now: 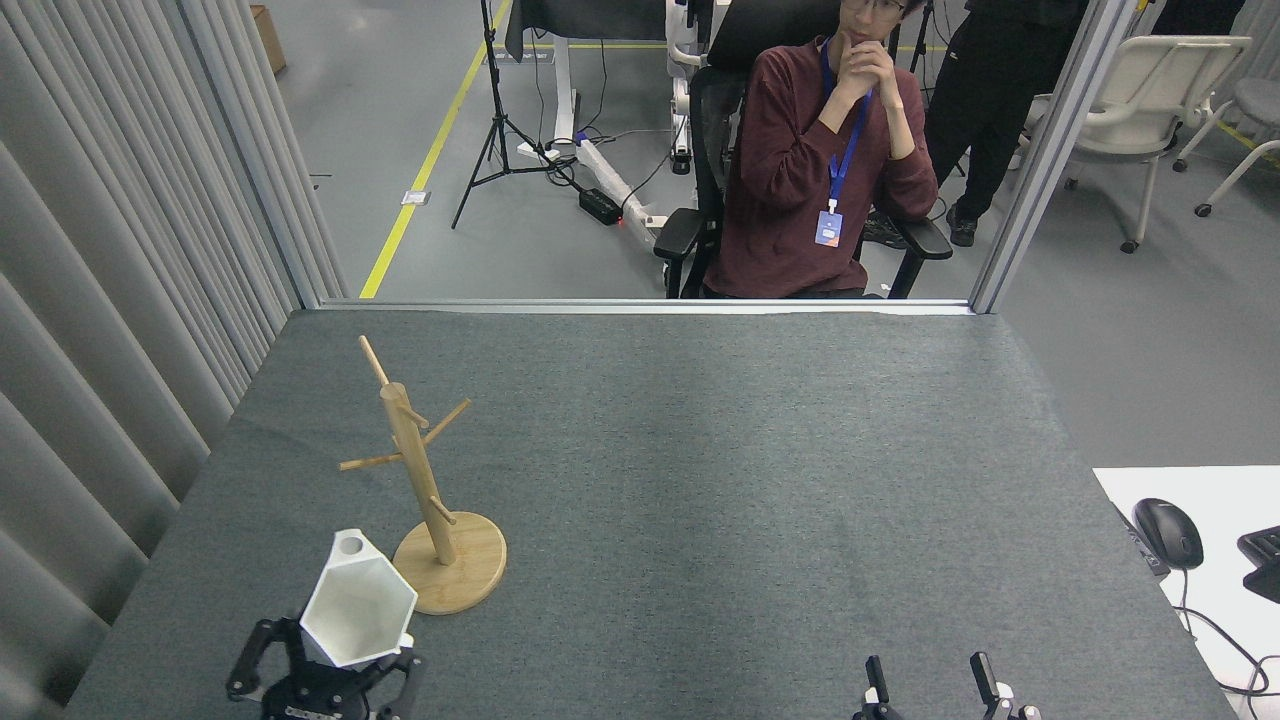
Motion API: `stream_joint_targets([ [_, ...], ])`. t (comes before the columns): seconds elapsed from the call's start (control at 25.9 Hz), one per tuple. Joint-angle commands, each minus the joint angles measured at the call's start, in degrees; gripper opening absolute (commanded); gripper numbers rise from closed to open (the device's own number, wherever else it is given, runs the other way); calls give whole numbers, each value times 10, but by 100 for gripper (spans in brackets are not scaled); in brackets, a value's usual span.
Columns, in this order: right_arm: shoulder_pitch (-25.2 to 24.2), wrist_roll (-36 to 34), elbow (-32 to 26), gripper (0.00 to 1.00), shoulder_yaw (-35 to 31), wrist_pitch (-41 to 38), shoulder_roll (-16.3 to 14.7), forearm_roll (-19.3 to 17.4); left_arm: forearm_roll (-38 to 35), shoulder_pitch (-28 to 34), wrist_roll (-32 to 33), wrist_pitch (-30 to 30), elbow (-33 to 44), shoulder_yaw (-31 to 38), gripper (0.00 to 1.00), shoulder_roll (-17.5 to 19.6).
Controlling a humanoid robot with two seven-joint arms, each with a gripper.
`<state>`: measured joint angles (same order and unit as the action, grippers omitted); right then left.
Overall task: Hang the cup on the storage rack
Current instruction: 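Carry the cup with the left gripper onto a peg of the wooden stand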
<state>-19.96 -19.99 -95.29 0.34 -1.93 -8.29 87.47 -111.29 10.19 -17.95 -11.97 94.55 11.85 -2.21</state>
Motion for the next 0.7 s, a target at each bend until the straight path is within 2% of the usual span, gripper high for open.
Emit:
stream_joint_targets([
  [0.0, 0, -1, 0, 99, -2, -3, 12, 0, -65, -52, -16, 5, -9, 63, 12, -4],
  [0.19, 0, -1, 0, 99, -2, -3, 14, 1, -112, -128, -19, 9, -60, 71, 12, -4],
  [0.66, 1, -1, 0, 99, -2, -3, 16, 0, -227, -157, -40, 14, -95, 63, 13, -31],
])
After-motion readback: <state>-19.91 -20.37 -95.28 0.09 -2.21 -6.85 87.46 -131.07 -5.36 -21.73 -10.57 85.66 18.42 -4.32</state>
